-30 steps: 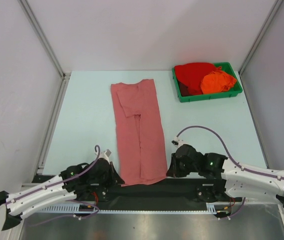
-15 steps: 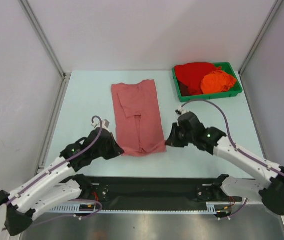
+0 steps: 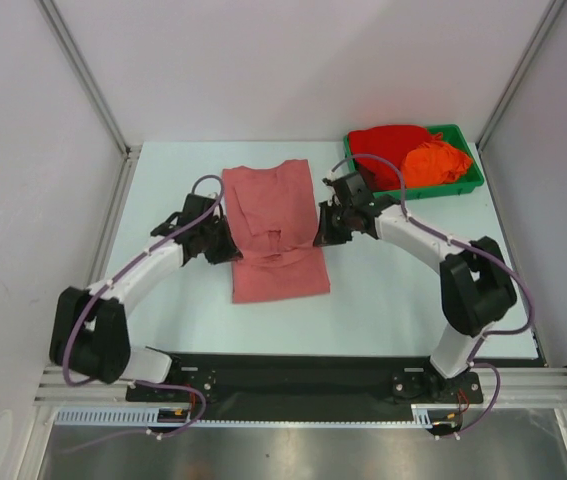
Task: Fold and stack the t-shirts
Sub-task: Fold the tshirt
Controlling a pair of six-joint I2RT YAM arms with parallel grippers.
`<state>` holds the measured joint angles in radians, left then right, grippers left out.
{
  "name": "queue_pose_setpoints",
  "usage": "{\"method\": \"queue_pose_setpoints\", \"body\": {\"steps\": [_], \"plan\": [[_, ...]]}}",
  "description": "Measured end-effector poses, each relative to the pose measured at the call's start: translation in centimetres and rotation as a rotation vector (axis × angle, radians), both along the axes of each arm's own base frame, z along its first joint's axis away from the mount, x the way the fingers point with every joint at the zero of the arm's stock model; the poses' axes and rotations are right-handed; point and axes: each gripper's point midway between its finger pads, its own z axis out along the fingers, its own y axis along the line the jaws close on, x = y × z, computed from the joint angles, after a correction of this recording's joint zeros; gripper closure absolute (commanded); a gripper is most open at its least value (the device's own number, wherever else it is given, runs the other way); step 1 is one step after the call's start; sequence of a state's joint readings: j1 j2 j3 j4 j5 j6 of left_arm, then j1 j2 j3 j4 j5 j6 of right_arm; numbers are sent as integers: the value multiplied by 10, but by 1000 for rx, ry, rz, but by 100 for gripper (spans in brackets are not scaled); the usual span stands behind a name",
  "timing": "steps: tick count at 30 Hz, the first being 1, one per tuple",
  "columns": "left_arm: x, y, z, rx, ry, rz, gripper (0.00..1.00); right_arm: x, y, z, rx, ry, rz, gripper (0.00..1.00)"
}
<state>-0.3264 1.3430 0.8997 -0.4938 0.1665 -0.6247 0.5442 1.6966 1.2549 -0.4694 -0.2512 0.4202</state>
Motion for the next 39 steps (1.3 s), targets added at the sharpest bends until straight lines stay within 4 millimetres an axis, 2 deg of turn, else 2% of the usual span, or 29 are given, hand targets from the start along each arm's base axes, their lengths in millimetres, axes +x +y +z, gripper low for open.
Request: {"method": "queue_pose_setpoints", "body": {"steps": [2, 10, 17, 26, 29, 30, 31, 32, 34, 35, 36, 38, 39], "plan": [[14, 0, -8, 6, 15, -8, 100, 15, 4, -4, 4, -4, 9, 100], [49, 8, -28, 6, 47, 1, 100, 50, 12, -24, 9, 17, 30, 100], [69, 16, -41, -9, 82, 25, 100, 63, 6, -36, 13, 36, 24, 100], [93, 15, -48, -13, 93, 27, 99, 87, 10, -45, 33, 36, 26, 100], [96, 17, -53, -11, 106, 34, 94, 92, 11, -49, 38, 41, 26, 96], [96, 19, -55, -10, 113, 39, 89, 94, 11, -51, 38, 42, 27, 95], [96, 21, -56, -9, 115, 44, 83, 95, 12, -51, 40, 42, 28, 93], [96, 22, -57, -10, 116, 48, 77, 97, 12, -52, 39, 42, 27, 81], [98, 27, -57, -1, 113, 59, 63, 97, 11, -54, 35, 46, 27, 74], [99, 30, -58, 7, 114, 69, 60, 97, 9, -56, 25, 46, 27, 66], [100, 33, -58, 18, 111, 79, 51, 97, 6, -56, 15, 47, 22, 60], [100, 39, -57, 50, 96, 97, 46, 97, 0, -57, -19, 39, 12, 43], [99, 41, -53, 65, 83, 104, 44, 95, -2, -56, -39, 36, 6, 41]]}}
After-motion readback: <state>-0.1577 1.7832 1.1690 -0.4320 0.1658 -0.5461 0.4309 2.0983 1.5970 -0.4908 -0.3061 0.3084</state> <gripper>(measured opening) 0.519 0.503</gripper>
